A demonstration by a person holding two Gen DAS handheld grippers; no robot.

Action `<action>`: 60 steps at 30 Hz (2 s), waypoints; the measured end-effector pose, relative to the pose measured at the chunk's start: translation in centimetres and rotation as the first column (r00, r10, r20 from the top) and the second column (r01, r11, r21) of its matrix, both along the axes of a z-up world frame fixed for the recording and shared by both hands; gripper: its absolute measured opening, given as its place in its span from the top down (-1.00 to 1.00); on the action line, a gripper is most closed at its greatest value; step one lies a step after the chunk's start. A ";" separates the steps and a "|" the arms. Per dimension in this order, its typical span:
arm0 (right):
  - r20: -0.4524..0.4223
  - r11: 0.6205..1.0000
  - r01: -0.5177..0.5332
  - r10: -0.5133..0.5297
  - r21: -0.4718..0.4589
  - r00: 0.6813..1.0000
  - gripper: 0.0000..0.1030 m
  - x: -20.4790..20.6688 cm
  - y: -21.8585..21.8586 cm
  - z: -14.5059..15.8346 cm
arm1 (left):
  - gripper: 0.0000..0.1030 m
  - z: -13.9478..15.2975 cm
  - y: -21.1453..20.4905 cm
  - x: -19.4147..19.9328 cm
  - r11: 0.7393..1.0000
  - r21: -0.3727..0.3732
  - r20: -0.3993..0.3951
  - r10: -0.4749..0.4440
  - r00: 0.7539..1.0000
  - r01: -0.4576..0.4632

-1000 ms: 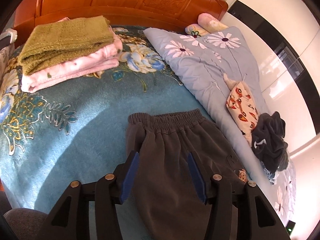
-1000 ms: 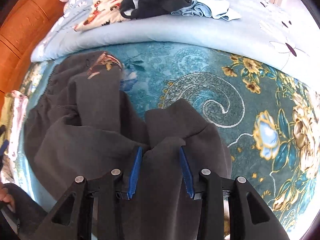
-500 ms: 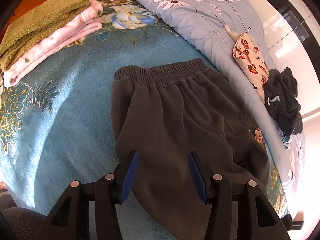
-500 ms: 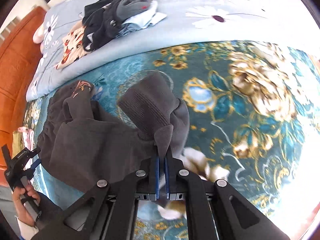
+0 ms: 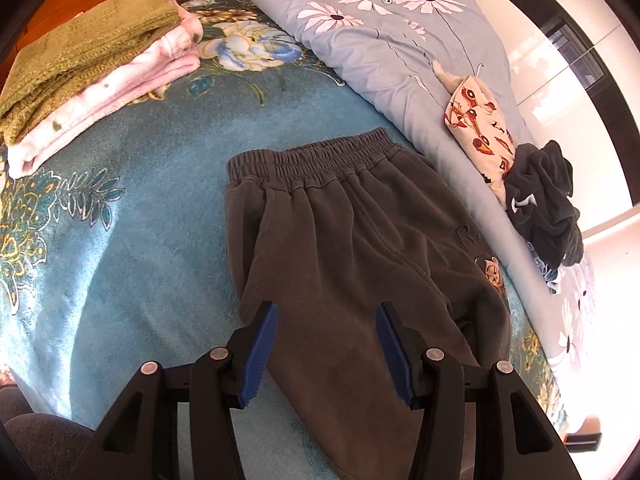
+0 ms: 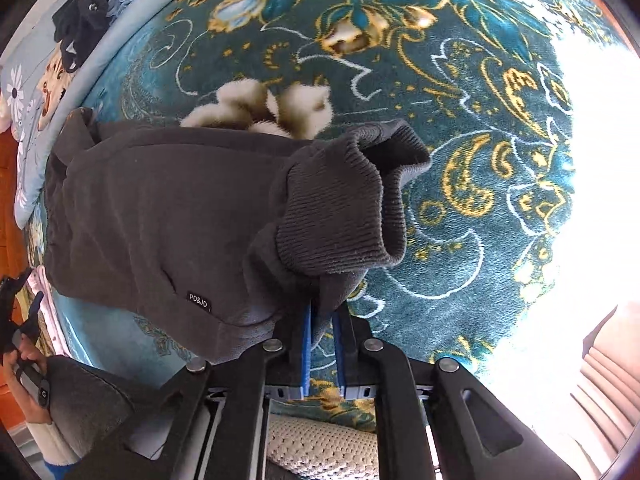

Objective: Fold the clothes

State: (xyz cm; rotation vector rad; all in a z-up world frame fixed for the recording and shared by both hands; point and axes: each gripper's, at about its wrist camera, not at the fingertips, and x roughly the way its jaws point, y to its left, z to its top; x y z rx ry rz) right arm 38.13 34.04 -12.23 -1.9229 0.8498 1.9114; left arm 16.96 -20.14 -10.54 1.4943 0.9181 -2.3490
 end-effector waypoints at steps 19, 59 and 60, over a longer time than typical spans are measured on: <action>-0.227 0.982 -0.130 0.096 -0.139 0.969 0.34 -15.1 -1.3 -3.9 | -0.08 0.3 0.6 0.4 0.999 -0.033 0.008 0.015 1.000 -0.015; -0.458 0.959 -0.230 0.281 0.165 0.844 0.91 -27.5 0.7 3.9 | -0.08 -3.8 3.5 -2.8 0.994 -0.085 0.145 -0.056 0.988 0.068; -0.470 0.959 -0.199 0.273 0.202 0.840 0.91 -28.2 1.8 4.8 | -0.08 -3.8 3.2 -2.9 0.996 -0.079 0.138 -0.040 0.990 0.051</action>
